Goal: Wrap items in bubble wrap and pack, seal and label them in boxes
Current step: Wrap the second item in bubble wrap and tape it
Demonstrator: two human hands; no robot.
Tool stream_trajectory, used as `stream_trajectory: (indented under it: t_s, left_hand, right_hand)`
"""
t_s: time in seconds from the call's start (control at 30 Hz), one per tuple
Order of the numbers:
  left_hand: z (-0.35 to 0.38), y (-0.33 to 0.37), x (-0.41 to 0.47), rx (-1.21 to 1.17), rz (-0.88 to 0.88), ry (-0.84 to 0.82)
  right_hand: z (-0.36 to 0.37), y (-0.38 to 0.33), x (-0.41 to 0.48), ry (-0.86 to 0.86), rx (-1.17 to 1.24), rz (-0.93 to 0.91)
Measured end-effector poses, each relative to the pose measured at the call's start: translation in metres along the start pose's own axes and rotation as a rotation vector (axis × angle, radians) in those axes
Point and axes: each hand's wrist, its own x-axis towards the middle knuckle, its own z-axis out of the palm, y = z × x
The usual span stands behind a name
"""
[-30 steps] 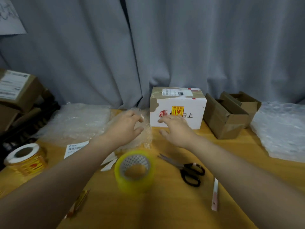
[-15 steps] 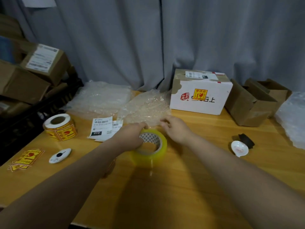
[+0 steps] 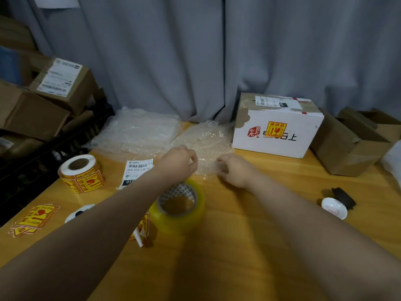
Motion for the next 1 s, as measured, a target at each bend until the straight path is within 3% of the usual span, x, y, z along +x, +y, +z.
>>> stream_trajectory:
  t_s: [0.13,0.23,0.3,0.43,0.57,0.7,0.8,0.87,1.0]
  left_hand:
    - [0.016,-0.004,0.030,0.319,-0.186,-0.301]
    - [0.015,-0.018,0.042,0.344,-0.277,-0.422]
    - [0.007,-0.026,0.044,0.201,-0.251,-0.301]
    - [-0.012,-0.042,0.054,-0.299,-0.423,0.082]
    - [-0.020,-0.049,0.052,-0.490,-0.478,0.171]
    - [-0.033,-0.039,0.049,-0.702,-0.430,0.374]
    - [-0.050,-0.024,0.046,-0.949,-0.496,0.261]
    - [-0.059,-0.020,0.043,-0.931,-0.501,0.168]
    - [-0.078,-0.004,0.034,-1.120,-0.403,0.296]
  right_hand:
    - [0.009,0.010,0.000,0.022,-0.049,0.094]
    - [0.010,0.013,-0.002,0.058,-0.043,0.100]
    - [0.002,0.012,-0.002,0.095,-0.034,0.102]
    - [-0.027,0.010,0.006,0.305,0.234,0.131]
    - [-0.057,0.006,0.012,0.414,0.458,0.110]
    - [-0.084,0.002,0.021,0.529,0.599,0.088]
    - [-0.103,-0.004,0.024,0.591,0.699,0.078]
    - [-0.119,-0.010,0.022,0.642,0.726,0.062]
    - [-0.145,-0.012,0.012,0.730,0.819,0.020]
